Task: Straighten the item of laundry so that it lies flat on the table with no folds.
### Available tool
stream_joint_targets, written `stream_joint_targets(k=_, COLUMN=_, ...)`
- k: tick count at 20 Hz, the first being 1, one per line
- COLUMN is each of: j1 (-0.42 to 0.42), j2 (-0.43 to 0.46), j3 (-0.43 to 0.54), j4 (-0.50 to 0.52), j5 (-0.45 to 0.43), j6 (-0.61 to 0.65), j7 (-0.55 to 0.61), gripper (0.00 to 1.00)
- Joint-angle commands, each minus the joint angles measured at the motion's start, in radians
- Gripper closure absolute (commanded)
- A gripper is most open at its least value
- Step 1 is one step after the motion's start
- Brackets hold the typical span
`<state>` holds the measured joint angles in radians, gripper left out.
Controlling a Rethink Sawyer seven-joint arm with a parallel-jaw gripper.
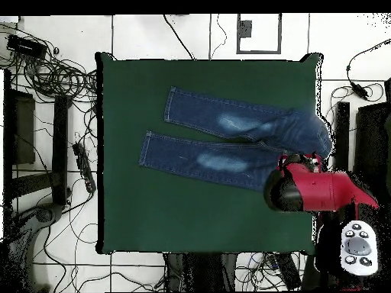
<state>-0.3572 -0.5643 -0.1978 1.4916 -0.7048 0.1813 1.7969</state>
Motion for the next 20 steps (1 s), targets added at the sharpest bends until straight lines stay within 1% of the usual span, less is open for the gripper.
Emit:
stream_joint_targets(k=1, j1=-0.004, j2=0.091, j3=0.019, j4=0.027, j5=0.078, j6=-0.025, j7=0.201, gripper=0.0)
stream_joint_targets(k=2, j1=-0.023, j2=0.091, j3=0.055, j4=0.046, j5=0.092, j6=-0.018, j7=0.184, gripper=0.0)
stream_joint_targets(k=6, j1=-0.045, j2=0.1, j3=0.149, j4=0.111, j5=0.161, j6=-0.006, j7=0.188, gripper=0.0)
stream_joint_targets(k=9, j1=-0.033, j2=0.095, j3=0.174, j4=0.156, j5=0.219, j6=-0.008, j7=0.217, gripper=0.0)
stream_joint_targets(k=14, j1=0.012, j2=0.07, j3=0.167, j4=0.218, j5=0.306, j6=-0.019, j7=0.26, gripper=0.0)
stream_joint_targets(k=20, j1=0.058, j2=0.058, j3=0.162, j4=0.244, j5=0.4, j6=-0.027, j7=0.264, gripper=0.0)
